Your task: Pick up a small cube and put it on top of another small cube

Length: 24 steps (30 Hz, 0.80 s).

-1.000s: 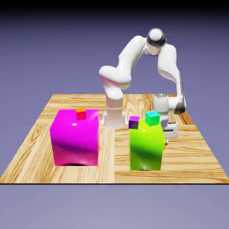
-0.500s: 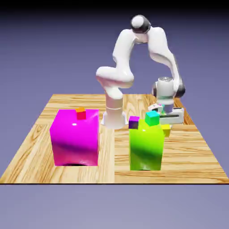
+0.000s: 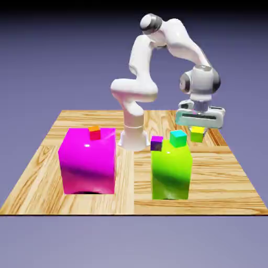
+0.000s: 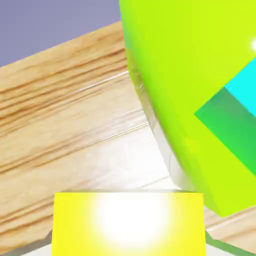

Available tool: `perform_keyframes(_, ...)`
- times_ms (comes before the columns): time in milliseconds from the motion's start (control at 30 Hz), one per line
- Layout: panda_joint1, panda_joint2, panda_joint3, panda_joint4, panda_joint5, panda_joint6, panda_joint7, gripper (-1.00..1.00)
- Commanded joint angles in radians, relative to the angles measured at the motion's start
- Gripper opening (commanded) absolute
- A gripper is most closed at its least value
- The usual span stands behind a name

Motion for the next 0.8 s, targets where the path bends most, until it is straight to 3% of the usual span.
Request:
perform_keyframes(0,0.016,-0.003,-0.036,0.008,-0.037,-0.024,0.043,-1.0)
perform_keyframes(333,0.167,-0.03,-0.373,0.083,-0.357,-0.236,0.427,-1.0)
perform_keyframes(533,0.138,0.062,-0.307,-0.035,-0.357,-0.028,0.451,-1.0)
perform_keyframes(567,0.138,0.062,-0.307,-0.035,-0.357,-0.028,0.451,1.0)
perform_keyframes(767,0.167,-0.03,-0.373,0.083,-0.357,-0.236,0.427,1.0)
